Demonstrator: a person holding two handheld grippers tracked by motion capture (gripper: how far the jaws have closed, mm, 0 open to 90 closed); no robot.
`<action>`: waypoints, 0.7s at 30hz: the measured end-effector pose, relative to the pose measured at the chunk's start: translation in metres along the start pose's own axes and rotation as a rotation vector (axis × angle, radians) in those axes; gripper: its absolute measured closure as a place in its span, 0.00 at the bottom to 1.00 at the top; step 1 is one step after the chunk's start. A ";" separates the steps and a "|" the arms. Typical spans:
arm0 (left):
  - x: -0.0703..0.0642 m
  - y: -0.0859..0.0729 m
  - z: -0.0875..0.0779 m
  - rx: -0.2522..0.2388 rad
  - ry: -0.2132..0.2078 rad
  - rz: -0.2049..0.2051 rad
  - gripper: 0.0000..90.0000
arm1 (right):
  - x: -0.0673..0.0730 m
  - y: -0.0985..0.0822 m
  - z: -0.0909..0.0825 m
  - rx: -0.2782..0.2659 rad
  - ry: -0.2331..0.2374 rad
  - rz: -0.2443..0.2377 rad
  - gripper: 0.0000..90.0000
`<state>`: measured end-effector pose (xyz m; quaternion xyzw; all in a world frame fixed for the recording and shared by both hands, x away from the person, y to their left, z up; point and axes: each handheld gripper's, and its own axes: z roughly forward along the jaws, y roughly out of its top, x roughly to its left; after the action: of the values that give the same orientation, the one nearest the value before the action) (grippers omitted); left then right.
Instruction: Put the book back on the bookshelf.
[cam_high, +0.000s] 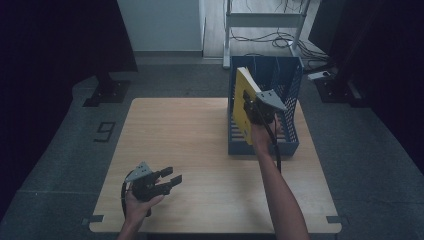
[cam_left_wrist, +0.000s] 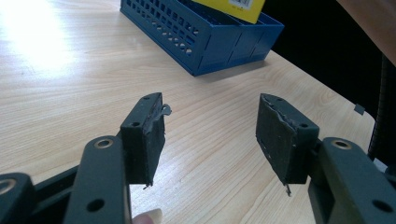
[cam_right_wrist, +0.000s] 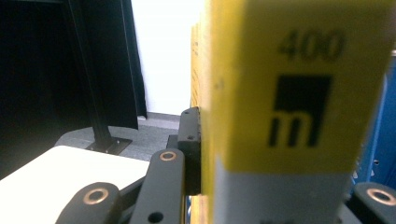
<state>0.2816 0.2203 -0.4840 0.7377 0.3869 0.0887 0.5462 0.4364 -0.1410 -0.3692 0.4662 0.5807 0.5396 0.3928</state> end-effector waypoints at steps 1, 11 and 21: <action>0.000 0.000 0.000 0.000 0.000 0.000 0.47 | 0.000 0.000 0.001 0.001 0.000 0.003 0.82; 0.002 0.000 0.000 0.005 -0.002 -0.001 0.46 | -0.001 -0.006 0.013 0.013 -0.015 0.007 0.82; 0.005 0.000 -0.003 -0.002 -0.004 -0.016 0.46 | -0.001 -0.006 0.024 0.005 -0.028 0.017 0.82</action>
<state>0.2834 0.2259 -0.4845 0.7340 0.3916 0.0833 0.5486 0.4593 -0.1358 -0.3773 0.4795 0.5723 0.5349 0.3955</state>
